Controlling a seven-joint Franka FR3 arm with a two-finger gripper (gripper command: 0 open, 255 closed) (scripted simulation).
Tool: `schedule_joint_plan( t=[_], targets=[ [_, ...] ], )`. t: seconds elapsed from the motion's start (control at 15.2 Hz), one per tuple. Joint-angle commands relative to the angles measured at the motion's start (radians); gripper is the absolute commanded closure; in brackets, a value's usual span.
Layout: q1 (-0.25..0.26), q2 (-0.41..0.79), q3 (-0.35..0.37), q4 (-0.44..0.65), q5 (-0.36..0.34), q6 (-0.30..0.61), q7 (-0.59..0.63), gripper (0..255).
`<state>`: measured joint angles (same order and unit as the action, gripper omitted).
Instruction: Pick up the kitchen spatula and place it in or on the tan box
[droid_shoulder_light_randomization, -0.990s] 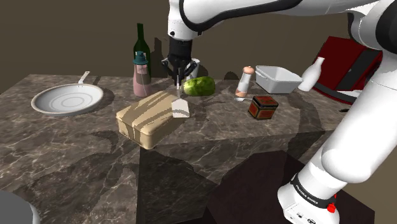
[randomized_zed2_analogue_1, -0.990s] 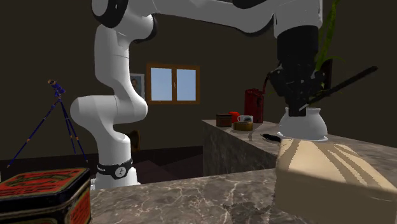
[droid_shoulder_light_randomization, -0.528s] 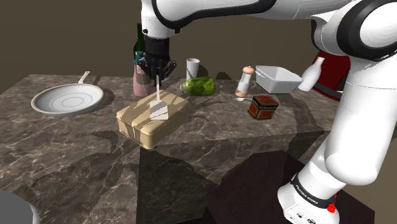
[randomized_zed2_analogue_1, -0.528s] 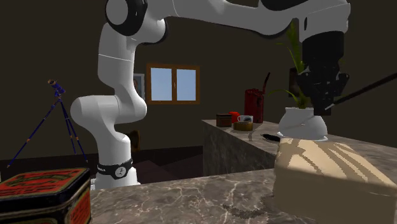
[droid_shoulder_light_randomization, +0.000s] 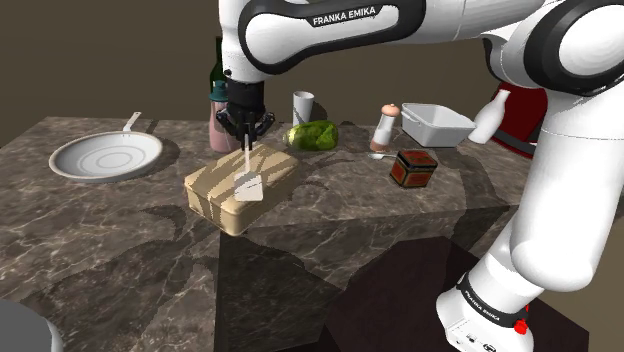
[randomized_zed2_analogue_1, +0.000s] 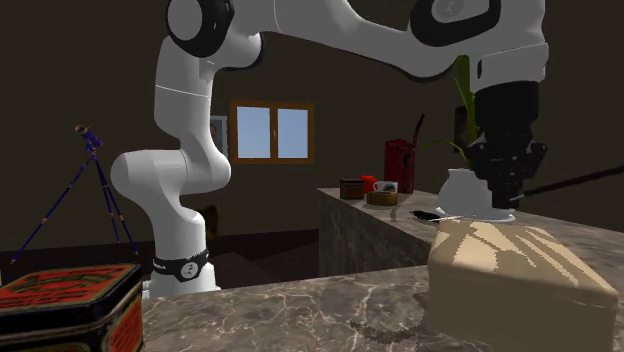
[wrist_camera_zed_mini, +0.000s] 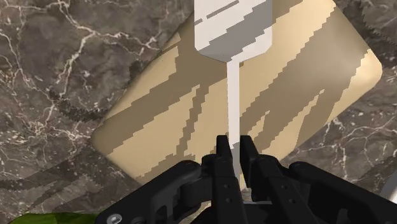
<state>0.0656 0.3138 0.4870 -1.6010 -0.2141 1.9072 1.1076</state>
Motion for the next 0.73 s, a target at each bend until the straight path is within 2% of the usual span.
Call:
schedule_joint_plan(
  t=[0.0,0.33,0.66],
  targets=[
    [-0.002,0.002,-0.001,-0.026,-0.003,0.028,0.003,255],
    [-0.002,0.017,-0.006,-0.072,-0.014,0.087,0.013,255],
    [-0.002,0.017,-0.006,-0.072,-0.014,0.087,0.013,255]
  ],
)
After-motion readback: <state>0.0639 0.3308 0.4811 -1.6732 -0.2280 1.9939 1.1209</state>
